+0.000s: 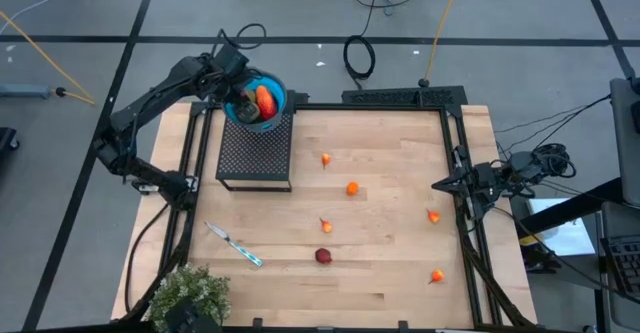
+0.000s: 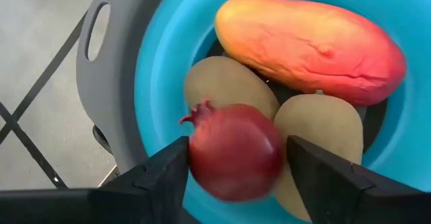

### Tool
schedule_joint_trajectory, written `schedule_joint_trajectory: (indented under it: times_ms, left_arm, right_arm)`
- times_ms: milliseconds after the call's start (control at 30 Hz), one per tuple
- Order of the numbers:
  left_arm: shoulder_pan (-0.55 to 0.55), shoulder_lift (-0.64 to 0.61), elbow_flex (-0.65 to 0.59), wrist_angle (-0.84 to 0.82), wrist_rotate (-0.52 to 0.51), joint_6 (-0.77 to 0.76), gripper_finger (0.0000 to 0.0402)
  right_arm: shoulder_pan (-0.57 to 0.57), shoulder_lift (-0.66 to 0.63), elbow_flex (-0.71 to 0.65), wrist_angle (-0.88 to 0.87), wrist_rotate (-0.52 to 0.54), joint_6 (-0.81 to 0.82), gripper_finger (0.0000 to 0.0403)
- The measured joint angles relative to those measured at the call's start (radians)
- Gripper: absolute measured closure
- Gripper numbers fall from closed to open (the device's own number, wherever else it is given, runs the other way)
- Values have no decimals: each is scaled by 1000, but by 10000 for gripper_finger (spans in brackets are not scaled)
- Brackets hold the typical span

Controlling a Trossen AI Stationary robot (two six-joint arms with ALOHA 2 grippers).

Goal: Pick & Place Fruit
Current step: Put the pomegranate into the blue strainer bowl on the shelf

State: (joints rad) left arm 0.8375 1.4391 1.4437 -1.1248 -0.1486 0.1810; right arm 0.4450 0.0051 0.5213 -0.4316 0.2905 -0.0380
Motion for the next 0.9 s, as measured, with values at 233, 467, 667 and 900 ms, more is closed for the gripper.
schedule_joint_trajectory:
  times_ms: [233, 467, 667, 900]
  left_arm:
    - [-24, -1, 25, -11, -31, -8, 105]
    - [-83, -2, 190, -8, -36, -61, 109]
    - [-185, -2, 313, -7, -35, -219, 138]
    - [-368, -2, 342, -8, 16, -425, 184]
  right_arm:
    - [0, 0, 0, 0, 0, 0, 402]
    - [0, 0, 0, 0, 0, 0, 399]
    - [0, 0, 0, 0, 0, 0, 399]
    - [0, 0, 0, 0, -3, 0, 399]
